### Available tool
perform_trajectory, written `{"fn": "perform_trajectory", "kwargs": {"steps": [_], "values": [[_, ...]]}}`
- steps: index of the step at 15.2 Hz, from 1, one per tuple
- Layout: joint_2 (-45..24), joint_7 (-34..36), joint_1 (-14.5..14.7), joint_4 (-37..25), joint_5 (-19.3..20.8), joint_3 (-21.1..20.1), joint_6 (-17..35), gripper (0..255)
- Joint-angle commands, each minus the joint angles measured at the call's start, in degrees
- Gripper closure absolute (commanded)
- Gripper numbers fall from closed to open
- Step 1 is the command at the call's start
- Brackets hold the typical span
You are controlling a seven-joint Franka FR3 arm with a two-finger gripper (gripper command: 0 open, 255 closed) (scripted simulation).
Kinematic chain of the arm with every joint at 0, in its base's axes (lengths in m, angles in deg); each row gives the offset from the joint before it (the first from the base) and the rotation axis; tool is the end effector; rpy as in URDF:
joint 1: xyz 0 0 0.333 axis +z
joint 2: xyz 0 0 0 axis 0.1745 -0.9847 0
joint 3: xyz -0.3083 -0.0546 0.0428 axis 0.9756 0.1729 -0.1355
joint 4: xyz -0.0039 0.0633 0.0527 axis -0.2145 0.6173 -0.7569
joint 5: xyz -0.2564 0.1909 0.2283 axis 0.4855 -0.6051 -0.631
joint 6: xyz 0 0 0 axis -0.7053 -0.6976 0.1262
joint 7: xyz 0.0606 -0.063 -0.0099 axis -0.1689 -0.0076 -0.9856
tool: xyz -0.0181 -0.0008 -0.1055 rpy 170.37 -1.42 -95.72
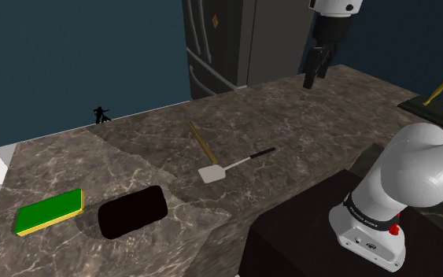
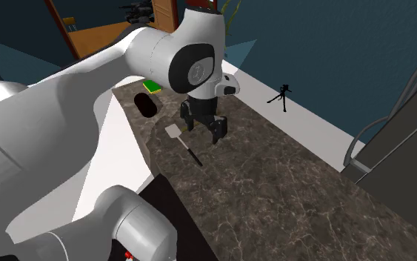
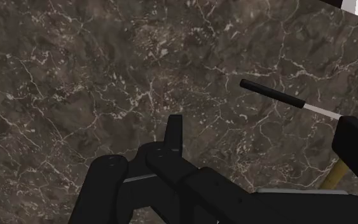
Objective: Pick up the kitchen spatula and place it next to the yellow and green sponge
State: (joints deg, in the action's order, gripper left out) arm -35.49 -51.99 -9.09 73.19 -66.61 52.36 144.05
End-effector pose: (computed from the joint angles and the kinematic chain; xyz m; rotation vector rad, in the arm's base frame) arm 0.2930 -0.0147 0.5850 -3.1314 -0.0297 0.0658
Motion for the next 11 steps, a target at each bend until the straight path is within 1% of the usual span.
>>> {"fn": "perform_trajectory", "kwargs": {"steps": [1, 11], "values": [[0.0, 0.0, 0.0, 0.0, 0.0, 0.0, 0.0, 0], [-12.63, -19.23, 10.84, 5.18, 0.85, -0.48, 17.46, 0]]}}
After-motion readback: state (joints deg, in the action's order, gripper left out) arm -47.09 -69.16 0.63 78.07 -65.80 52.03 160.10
